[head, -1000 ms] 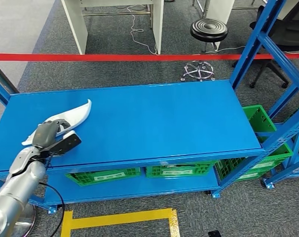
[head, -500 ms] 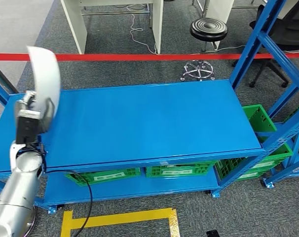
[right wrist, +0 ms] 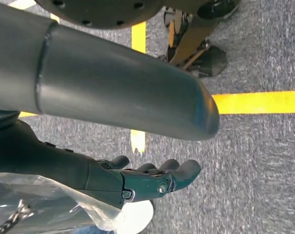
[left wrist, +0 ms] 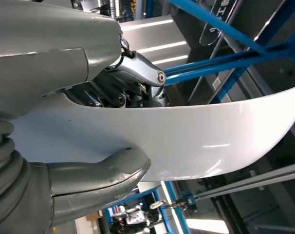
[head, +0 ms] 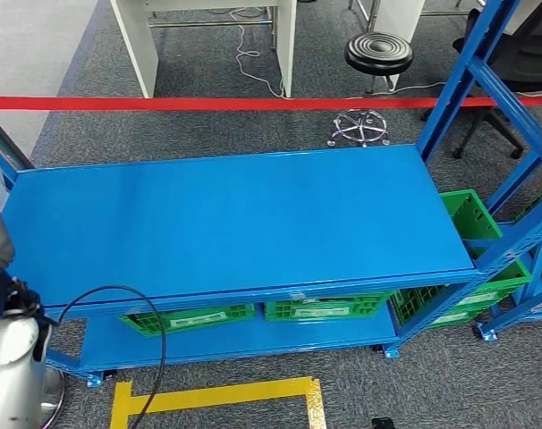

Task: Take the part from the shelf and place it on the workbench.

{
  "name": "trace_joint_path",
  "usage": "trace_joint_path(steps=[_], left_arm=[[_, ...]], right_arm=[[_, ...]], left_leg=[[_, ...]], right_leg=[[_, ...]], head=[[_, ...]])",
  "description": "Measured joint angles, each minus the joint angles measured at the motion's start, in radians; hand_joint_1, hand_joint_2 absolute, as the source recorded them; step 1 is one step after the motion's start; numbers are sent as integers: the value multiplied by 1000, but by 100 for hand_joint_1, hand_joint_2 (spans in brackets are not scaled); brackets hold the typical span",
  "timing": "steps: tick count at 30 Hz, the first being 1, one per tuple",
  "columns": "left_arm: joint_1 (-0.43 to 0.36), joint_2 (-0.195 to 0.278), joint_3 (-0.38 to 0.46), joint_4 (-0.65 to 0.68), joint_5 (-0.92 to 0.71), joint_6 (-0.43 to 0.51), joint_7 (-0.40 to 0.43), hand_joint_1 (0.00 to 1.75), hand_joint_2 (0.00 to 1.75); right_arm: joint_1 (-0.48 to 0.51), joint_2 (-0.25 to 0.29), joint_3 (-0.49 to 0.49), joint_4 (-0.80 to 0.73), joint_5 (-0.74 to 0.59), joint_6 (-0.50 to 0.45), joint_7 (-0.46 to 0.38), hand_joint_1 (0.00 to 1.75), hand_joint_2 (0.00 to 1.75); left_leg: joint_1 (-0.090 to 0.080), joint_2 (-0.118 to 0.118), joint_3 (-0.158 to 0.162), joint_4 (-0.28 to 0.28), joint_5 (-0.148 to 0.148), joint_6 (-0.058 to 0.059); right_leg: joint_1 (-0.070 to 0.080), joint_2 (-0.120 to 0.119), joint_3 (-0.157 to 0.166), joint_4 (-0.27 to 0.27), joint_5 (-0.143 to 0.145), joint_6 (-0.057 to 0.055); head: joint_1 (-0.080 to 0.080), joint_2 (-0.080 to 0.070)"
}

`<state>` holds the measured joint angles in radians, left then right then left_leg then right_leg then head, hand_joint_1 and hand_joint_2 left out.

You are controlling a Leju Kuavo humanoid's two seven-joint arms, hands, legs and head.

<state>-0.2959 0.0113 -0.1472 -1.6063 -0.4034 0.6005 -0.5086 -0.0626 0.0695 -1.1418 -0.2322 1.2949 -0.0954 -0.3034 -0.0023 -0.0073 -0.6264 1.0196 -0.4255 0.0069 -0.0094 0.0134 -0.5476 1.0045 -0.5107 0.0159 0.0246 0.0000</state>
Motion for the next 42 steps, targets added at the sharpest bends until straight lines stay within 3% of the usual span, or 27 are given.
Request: trace_joint_path(steps=[4,9,11,13,14,15,16,18,20,23,25,28,29,30,31,33,35,39,40,42], left_arm=[[58,2,-7,-71,46,-46,-2,175,175],[101,11,-32,-129,139,-145,10,175,175],[111,11,-44,-148,167,-170,13,175,175],[124,12,-51,-159,178,-176,15,175,175],[133,12,-55,-164,180,-177,16,175,175],[141,12,-58,-169,180,-178,18,175,175],[148,12,-60,-174,181,-178,19,175,175],[161,13,-62,-185,178,-175,21,175,175],[171,14,-63,-197,168,-166,22,175,175],[186,14,-66,-208,142,-142,26,175,175],[193,14,-68,-211,130,-122,33,175,175],[202,14,-68,-213,126,-98,48,175,175],[206,14,-68,-213,126,-94,53,175,175],[210,14,-68,-213,128,-91,58,175,175],[212,14,-68,-213,130,-90,64,175,175],[213,14,-68,-213,134,-88,72,175,175],[213,13,-68,-213,137,-85,76,175,175],[213,9,-68,-213,143,-82,76,175,175],[213,8,-68,-213,144,-82,76,175,175],[213,4,-68,-213,145,-79,76,175,175]], right_arm=[[1,3,-20,0,-18,26,12,0,0],[1,10,-36,-1,-22,6,36,0,0],[1,11,-38,-2,-10,-18,60,0,0],[3,12,-38,-2,2,-38,87,0,0],[6,12,-38,-2,7,-48,100,0,0],[8,12,-38,-2,11,-58,111,0,0],[10,12,-38,-2,13,-68,119,0,0],[10,14,-38,-2,15,-86,135,0,0],[10,18,-39,-3,14,-102,150,0,0],[13,22,-44,-6,5,-128,165,0,0],[12,21,-48,-11,-18,-151,168,0,0],[11,19,-51,-22,-78,-176,159,0,0],[10,18,-52,-26,-95,-182,155,0,0],[10,15,-52,-30,-114,-186,148,0,0],[9,12,-53,-34,-134,-190,141,0,0],[5,5,-54,-44,-170,-197,126,0,0],[1,-2,-55,-53,-192,-201,116,0,0],[-2,-17,-55,-66,-208,-205,111,0,0],[-2,-21,-55,-68,-211,-206,111,0,0],[-3,-25,-56,-71,-217,-207,112,0,0]], left_leg=[[-1,0,0,2,-1,1],[1,2,15,-22,4,24],[8,5,28,-43,13,29],[9,7,30,-45,13,30],[9,8,30,-44,12,29],[10,8,30,-42,10,26],[12,7,30,-39,7,22],[15,6,29,-26,-2,9],[14,5,28,-11,-10,-7],[15,4,27,-5,-12,-21],[17,5,15,29,-40,-29],[18,5,-61,216,-139,-37],[18,5,-82,270,-158,-37],[18,5,-89,291,-158,-36],[18,5,-77,270,-139,-32],[16,4,-15,143,-71,-21],[12,4,31,39,-31,-11],[11,6,33,7,-30,4],[12,8,31,2,-25,10],[13,12,24,-3,-16,21]], right_leg=[[-1,0,0,-2,1,1],[-2,-1,2,0,-8,16],[-2,-2,-35,77,-55,19],[-6,-4,-99,205,-114,25],[-8,-4,-121,247,-125,28],[-11,-5,-126,253,-116,31],[-13,-6,-111,219,-89,34],[-18,-8,-46,87,-25,37],[-17,-5,-2,11,-3,27],[-14,-2,3,12,-4,3],[-16,-3,3,11,-1,-8],[-15,-5,4,10,0,-17],[-13,-5,4,11,-1,-18],[-12,-5,5,11,-1,-18],[-11,-4,6,12,-1,-18],[-10,-2,8,12,-2,-17],[-7,0,5,14,-1,-11],[-6,-1,-10,19,-4,11],[-6,-2,-18,35,-23,15],[-7,-4,-55,127,-93,20]], head=[[0,0],[0,0],[4,0],[6,0],[6,0],[6,0],[6,0],[7,0],[6,0],[5,0],[3,0],[0,0],[0,0],[0,0],[0,0],[0,0],[1,0],[1,0],[2,0],[6,0]])
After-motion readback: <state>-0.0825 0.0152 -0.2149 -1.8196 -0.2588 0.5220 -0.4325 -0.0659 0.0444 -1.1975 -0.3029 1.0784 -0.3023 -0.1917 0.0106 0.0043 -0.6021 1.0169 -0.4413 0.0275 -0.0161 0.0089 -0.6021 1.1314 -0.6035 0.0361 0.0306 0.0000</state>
